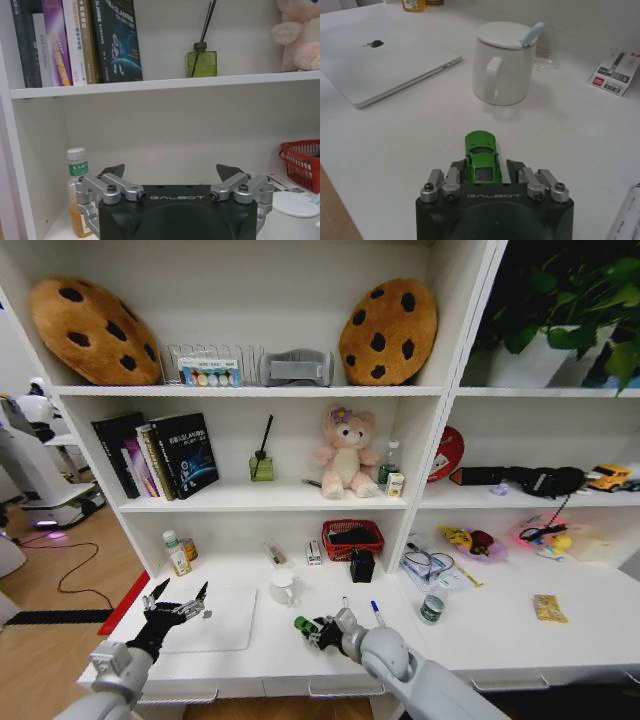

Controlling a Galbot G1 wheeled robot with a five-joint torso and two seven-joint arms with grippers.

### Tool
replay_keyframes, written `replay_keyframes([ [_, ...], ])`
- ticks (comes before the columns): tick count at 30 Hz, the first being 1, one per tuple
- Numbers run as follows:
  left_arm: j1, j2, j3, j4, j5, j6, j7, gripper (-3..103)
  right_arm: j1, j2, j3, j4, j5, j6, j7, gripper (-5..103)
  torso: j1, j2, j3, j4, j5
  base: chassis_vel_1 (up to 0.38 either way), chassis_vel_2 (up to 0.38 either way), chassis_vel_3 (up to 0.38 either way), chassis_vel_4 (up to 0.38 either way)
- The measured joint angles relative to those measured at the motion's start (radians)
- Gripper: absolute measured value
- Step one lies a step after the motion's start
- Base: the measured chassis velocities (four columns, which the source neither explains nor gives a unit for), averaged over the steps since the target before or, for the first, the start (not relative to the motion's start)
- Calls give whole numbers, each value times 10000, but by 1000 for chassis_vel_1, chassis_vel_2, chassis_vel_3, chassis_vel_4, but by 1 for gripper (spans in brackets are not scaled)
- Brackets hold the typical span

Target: Organize the objects on the table.

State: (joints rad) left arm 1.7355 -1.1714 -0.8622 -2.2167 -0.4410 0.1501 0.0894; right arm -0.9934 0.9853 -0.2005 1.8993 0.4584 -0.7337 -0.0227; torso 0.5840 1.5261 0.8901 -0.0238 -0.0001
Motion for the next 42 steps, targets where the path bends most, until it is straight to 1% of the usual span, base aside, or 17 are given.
replay_keyframes([
  [1,0,0,0,0,0,0,0,100,0,0,0,0,0,0,0,48,0,0,0,0,0,0,0,0,0],
  [3,0,0,0,0,0,0,0,100,23,9,-47,-10,12,0,29,38,0,0,0,0,0,0,0,0,0],
  [4,0,0,0,0,0,0,0,100,23,9,-47,-10,12,0,29,38,0,0,0,0,0,0,0,0,0],
  [5,0,0,0,0,0,0,0,100,27,12,-69,-10,11,0,58,35,0,0,0,-1,0,0,0,0,0],
  [12,0,0,0,0,0,0,-1,100,-83,14,-52,138,-5,20,208,35,0,0,0,-1,0,0,0,0,0],
  [17,0,0,0,0,-1,0,0,100,-315,90,525,932,-505,1074,-14,34,0,0,1,-1,0,0,0,0,0],
  [19,0,0,0,0,0,0,0,100,-349,182,932,1745,-416,1600,306,34,0,0,1,0,1,0,0,0,0],
  [23,0,0,0,0,0,0,0,100,-90,165,1558,2667,109,1959,668,34,0,0,1,-1,0,0,0,0,0],
  [27,0,0,0,0,0,0,0,100,416,332,2063,2943,198,2336,899,34,0,0,1,0,0,0,0,0,0],
  [30,0,0,0,0,0,0,0,100,1160,701,2555,2831,362,2483,1166,34,0,0,1,-2,0,0,0,0,0],
  [34,0,0,1,0,0,0,0,100,1908,1110,2653,2304,434,2556,1226,34,0,0,1,-1,0,0,0,0,0],
  [36,0,0,0,-1,0,1,-1,100,2639,1652,2597,1627,548,2555,1363,34,0,0,2,-2,-1,0,0,0,0],
  [37,0,0,0,-1,0,1,-1,100,2639,1652,2597,1627,548,2555,1363,34,0,0,2,-2,-1,0,0,0,0],
  [39,0,0,2,-1,-1,0,0,100,3641,2439,2419,438,764,2386,1574,34,1,-1,2,2,0,0,0,0,0],
  [40,0,0,2,-1,-1,1,0,100,3955,2665,2311,29,790,2359,1601,34,2,-1,2,2,-2,0,0,0,0],
  [41,0,0,2,-1,-1,1,0,100,3955,2665,2311,29,790,2359,1601,34,2,-1,2,2,-2,0,0,0,0],
  [42,0,0,2,-1,-1,1,0,100,4403,2976,2072,-536,841,2303,1614,34,3,-1,2,1,-2,0,0,0,0],
])
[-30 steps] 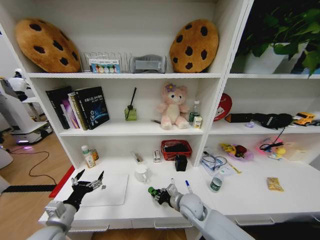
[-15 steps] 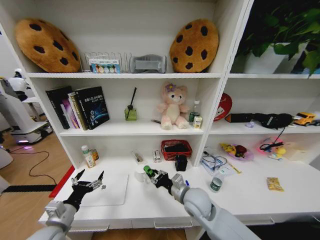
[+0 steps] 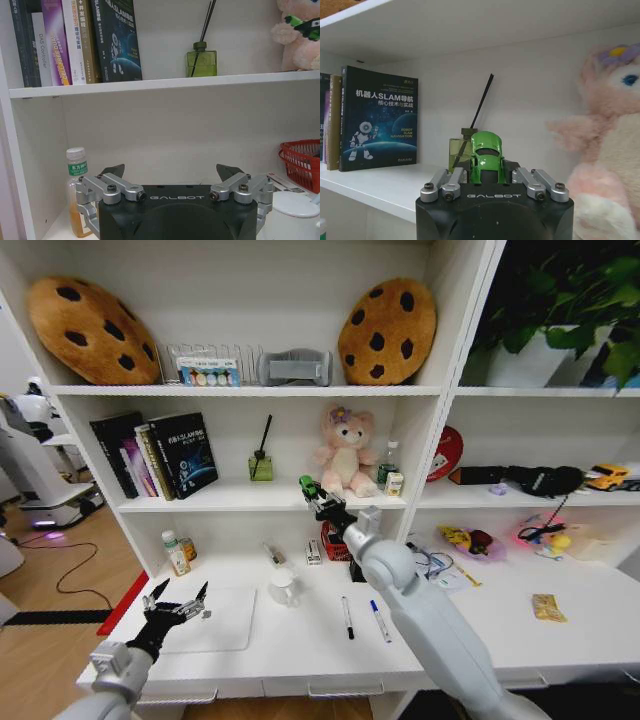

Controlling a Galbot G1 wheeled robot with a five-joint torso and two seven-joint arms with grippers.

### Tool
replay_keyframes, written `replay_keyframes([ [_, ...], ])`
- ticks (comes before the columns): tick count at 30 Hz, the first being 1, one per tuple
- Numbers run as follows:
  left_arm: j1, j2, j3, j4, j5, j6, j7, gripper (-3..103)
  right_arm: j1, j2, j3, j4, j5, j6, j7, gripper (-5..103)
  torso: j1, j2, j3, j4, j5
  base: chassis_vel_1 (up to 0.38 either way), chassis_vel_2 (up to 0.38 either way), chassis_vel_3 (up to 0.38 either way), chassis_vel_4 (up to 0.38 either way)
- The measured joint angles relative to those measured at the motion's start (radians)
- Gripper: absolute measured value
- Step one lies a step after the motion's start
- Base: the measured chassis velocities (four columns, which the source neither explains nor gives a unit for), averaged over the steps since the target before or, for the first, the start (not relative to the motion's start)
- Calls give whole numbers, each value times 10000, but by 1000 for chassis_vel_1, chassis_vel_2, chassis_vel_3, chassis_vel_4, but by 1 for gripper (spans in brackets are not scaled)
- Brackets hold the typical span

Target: Organize the objects on the table.

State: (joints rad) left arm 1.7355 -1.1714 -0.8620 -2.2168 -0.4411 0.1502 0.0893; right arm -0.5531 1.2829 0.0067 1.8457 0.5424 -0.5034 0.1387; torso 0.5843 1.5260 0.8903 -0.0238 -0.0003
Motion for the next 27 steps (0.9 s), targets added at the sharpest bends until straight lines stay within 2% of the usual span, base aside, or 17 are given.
replay_keyframes([
  [5,0,0,-1,0,0,0,0,100,825,655,-632,-1208,180,-220,254,34,0,0,0,0,0,0,0,0,0],
  [8,0,0,-1,0,0,0,0,100,1578,1224,-1001,-2176,394,-554,754,34,0,-1,0,0,0,0,0,0,0],
  [17,0,0,-1,0,0,-1,0,100,2801,1969,-1072,-3221,1214,-1471,2067,34,-2,0,-1,-1,0,0,0,0,0],
  [20,0,0,-1,0,1,-1,0,100,3106,2188,-1101,-3400,2314,-2075,2993,34,-3,1,-1,-1,1,0,0,0,0],
  [21,0,0,-1,0,1,-1,0,100,3106,2188,-1101,-3400,2314,-2075,2993,34,-3,1,-1,-1,1,0,0,0,0],
  [22,0,0,-1,0,1,-2,0,100,3194,2247,-1117,-3467,2766,-2275,3349,34,-3,0,-2,-1,1,0,0,0,0],
  [24,0,0,-1,0,0,-2,0,100,3278,2296,-1123,-3560,3288,-2357,3793,34,-3,1,-1,-2,1,0,0,0,0],
  [27,0,0,-1,0,0,-2,0,100,3318,2310,-1127,-3619,3578,-2365,4081,34,-3,1,-2,-1,2,0,0,0,0],
])
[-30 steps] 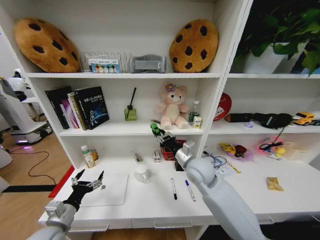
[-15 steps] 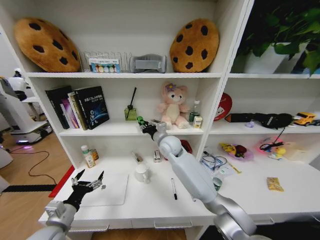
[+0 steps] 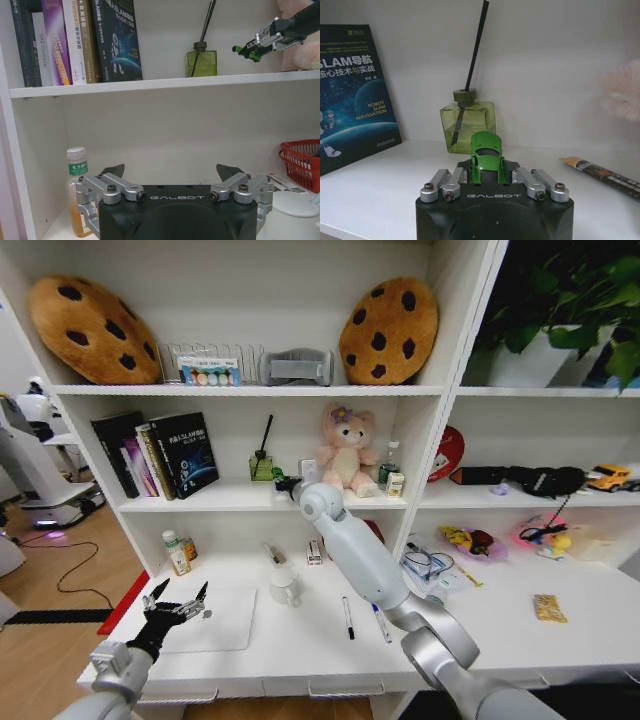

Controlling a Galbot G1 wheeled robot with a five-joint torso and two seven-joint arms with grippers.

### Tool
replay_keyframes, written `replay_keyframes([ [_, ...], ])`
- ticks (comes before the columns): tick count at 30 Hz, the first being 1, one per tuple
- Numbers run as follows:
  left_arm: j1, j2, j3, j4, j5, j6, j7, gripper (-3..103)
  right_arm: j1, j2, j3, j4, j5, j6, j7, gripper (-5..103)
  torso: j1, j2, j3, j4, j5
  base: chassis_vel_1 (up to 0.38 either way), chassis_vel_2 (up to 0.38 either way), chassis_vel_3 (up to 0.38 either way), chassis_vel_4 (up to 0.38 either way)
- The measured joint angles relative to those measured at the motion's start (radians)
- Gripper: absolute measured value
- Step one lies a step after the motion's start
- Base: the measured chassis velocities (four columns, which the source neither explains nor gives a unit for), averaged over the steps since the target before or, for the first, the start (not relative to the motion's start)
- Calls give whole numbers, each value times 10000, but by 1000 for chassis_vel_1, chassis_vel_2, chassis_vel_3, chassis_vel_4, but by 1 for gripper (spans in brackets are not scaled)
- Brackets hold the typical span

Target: Organize the objects on the table.

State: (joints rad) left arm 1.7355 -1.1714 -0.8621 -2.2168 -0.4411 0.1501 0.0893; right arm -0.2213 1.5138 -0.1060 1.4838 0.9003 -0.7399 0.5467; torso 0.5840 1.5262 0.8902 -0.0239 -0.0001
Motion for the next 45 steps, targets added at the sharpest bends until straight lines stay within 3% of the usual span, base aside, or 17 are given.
replay_keyframes([
  [13,0,0,0,0,0,0,0,100,-15,-382,-120,-123,115,4,-58,31,0,0,0,-1,1,0,0,0,0],
  [15,0,0,0,0,0,0,0,100,-45,-402,-131,-118,2,9,-134,41,0,-1,0,0,1,0,0,0,0],
  [19,0,0,0,0,0,-1,0,100,-69,-432,-140,-81,-120,14,-198,46,0,0,0,0,1,0,0,0,0],
  [21,0,0,0,0,0,0,0,100,-88,-509,-147,5,-177,22,-261,62,0,0,0,0,1,0,0,0,0],
  [23,0,0,0,0,0,0,0,100,-91,-532,-147,20,-181,24,-272,62,0,-1,0,0,1,0,0,0,0],
  [27,0,0,0,0,0,0,0,100,-195,-717,-148,364,-192,29,-278,84,0,-1,0,1,1,0,0,0,0],
  [31,0,0,0,0,0,0,0,100,-338,-980,-160,905,-218,31,-255,94,0,0,0,2,1,0,0,0,0],
  [37,0,0,0,0,0,0,0,100,-1167,-2067,-436,3282,-27,165,94,100,0,0,-1,-1,2,0,0,0,0],
  [41,0,0,0,0,0,-1,0,100,-1925,-2634,-552,4409,121,151,902,100,0,0,-1,2,3,0,0,0,0],
  [45,0,0,1,0,0,0,1,100,-3222,-4114,-198,6049,-351,205,1229,100,0,0,-2,-3,4,0,0,0,0],
])
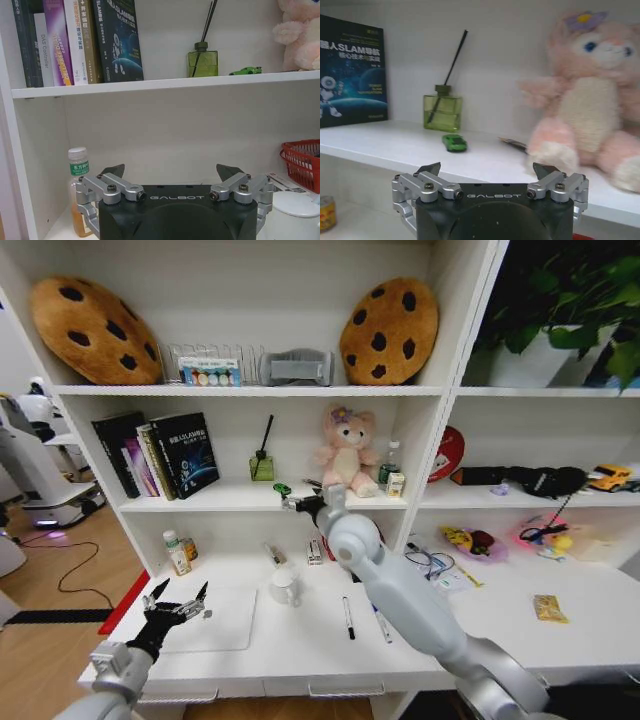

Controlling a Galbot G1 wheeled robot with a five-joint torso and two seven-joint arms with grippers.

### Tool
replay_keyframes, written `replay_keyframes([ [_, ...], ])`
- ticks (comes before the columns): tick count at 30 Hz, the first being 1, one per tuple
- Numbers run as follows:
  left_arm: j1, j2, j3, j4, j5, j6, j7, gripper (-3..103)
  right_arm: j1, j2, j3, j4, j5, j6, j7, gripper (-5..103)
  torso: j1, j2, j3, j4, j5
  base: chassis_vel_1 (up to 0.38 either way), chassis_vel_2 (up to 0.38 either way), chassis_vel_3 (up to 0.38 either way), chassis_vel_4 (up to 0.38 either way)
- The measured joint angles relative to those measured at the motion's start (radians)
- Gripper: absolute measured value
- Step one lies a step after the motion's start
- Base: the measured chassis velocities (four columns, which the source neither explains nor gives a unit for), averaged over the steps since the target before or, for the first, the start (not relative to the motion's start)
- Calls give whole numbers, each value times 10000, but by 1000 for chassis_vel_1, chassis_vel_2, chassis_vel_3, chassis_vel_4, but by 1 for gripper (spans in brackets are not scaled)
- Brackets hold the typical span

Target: Organize the objects on the table.

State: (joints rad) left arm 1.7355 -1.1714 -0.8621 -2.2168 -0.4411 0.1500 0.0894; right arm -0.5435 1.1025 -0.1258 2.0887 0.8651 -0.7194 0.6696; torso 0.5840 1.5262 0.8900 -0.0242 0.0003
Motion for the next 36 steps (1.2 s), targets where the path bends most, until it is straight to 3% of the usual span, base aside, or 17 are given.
replay_keyframes([
  [4,0,0,0,0,0,0,0,100,-1169,-900,599,1059,-460,144,-162,100,0,0,0,0,1,0,0,0,0],
  [6,0,0,-2,0,0,-1,-1,100,-2757,-1327,1374,1753,-921,254,-551,100,-1,0,0,0,0,0,0,0,0],
  [10,0,0,-1,0,0,-1,-1,100,-4157,-1474,1899,2036,-1458,551,-812,100,-1,1,0,-1,-1,0,0,0,0],
  [12,0,0,-1,-1,1,-1,0,100,-5195,-1281,2323,1905,-1951,858,-1004,100,-2,2,-1,2,-3,0,0,0,0],
  [17,0,0,-3,-1,1,-2,0,100,-5740,-434,2325,571,-2911,1601,-1185,100,-1,1,2,4,-5,0,0,0,0],
  [22,0,0,-2,-1,1,-1,0,100,-5726,453,1814,-684,-2816,1969,-691,100,0,0,2,5,-4,0,0,0,0],
  [26,0,0,-2,-1,0,-1,0,100,-5667,1327,981,-1745,-2578,2162,175,99,0,0,2,6,-6,0,0,0,0],
  [27,0,0,-2,-1,0,-1,0,100,-5667,1327,981,-1745,-2578,2162,175,99,0,0,2,6,-6,0,0,0,0],
  [29,0,0,-2,0,1,-1,0,100,-5689,1580,728,-2022,-2507,2185,720,88,1,0,2,5,-5,0,0,0,0],
  [36,0,0,-2,0,0,0,0,100,-5959,1585,718,-2094,-2651,2161,980,82,0,0,2,4,-3,0,0,0,0],
])
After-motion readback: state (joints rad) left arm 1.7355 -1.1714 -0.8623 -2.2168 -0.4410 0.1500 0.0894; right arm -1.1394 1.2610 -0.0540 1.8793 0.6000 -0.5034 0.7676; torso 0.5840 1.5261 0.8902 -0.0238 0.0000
